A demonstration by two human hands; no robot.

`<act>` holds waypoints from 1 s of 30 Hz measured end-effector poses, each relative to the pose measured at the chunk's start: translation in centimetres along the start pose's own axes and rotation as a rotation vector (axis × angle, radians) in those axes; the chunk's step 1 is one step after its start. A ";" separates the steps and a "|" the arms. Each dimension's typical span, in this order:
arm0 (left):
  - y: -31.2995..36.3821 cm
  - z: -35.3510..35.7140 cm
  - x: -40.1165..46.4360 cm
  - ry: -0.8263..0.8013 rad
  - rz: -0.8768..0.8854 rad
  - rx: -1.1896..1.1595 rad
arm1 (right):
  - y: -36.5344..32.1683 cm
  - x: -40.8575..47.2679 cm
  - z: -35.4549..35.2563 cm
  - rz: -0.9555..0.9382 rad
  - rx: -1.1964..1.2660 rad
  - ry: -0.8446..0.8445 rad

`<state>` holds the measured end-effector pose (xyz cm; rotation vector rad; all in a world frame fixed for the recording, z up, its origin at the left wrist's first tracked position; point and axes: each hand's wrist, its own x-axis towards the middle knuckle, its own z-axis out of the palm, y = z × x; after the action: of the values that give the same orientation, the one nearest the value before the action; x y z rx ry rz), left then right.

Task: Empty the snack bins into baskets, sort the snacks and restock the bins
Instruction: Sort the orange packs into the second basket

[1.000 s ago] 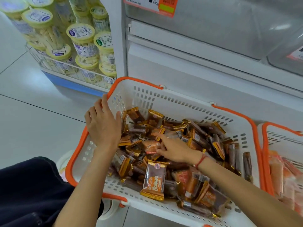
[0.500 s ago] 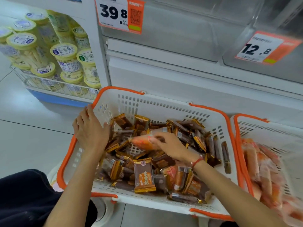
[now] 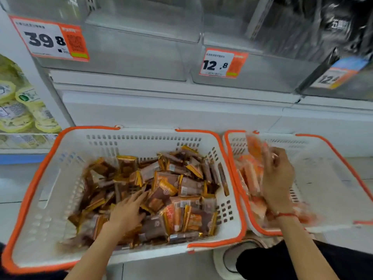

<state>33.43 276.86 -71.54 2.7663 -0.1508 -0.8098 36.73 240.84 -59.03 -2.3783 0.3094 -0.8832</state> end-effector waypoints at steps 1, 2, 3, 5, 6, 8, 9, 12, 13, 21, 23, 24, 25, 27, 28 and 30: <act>-0.5 0.3 -0.1 0.003 0.002 0.036 | 2.1 -0.2 0.1 0.000 -0.103 -0.080; -0.8 0.2 -0.2 0.009 -0.012 0.053 | 3.8 -0.5 0.3 0.001 -0.172 -0.221; -1.1 0.0 -0.3 0.012 -0.029 0.062 | 5.0 -0.7 0.7 0.032 -0.202 -0.384; -1.8 -0.7 -0.5 -0.015 -0.067 0.093 | 5.2 -1.1 1.1 0.222 -0.131 -0.566; -2.1 -1.0 -0.6 -0.033 -0.093 0.103 | 5.0 -1.2 1.3 0.298 -0.098 -0.547; -2.7 -1.1 -0.7 -0.014 -0.149 0.077 | 3.6 -0.7 1.4 0.307 -0.109 -0.404; -3.0 -1.0 -0.7 0.013 -0.177 0.049 | 2.3 -0.3 1.6 0.248 -0.122 -0.338; -3.3 -0.8 -0.9 0.139 -0.262 -0.011 | -4.0 0.3 3.9 0.033 -0.060 -0.382; -3.3 -0.8 -0.9 0.185 -0.286 -0.013 | -6.1 0.0 5.2 -0.042 -0.024 -0.476; -4.7 -5.0 -2.5 0.937 -0.354 -0.178 | -15.3 -7.9 18.2 -0.758 -0.141 -1.197; -5.9 -6.6 -3.6 1.140 -0.475 -0.162 | -14.9 -9.1 21.3 -0.900 -0.286 -1.290; -6.8 -7.0 -4.0 1.151 -0.554 -0.161 | -14.5 -9.6 22.5 -0.972 -0.350 -1.332; -7.6 -7.2 -4.1 1.114 -0.628 -0.175 | -14.4 -10.0 23.4 -1.043 -0.419 -1.356; -8.7 -6.8 -4.0 0.978 -0.740 -0.203 | -14.6 -10.7 24.7 -1.163 -0.549 -1.358; -8.9 -6.5 -3.8 0.928 -0.762 -0.197 | -15.0 -11.1 25.3 -1.231 -0.594 -1.350; -9.0 -6.1 -3.3 0.903 -0.786 -0.177 | -15.6 -11.7 26.2 -1.391 -0.655 -1.337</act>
<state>34.21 287.35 -67.32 2.6812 1.1386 0.3643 45.40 269.54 -72.00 -2.9341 -1.9407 0.6917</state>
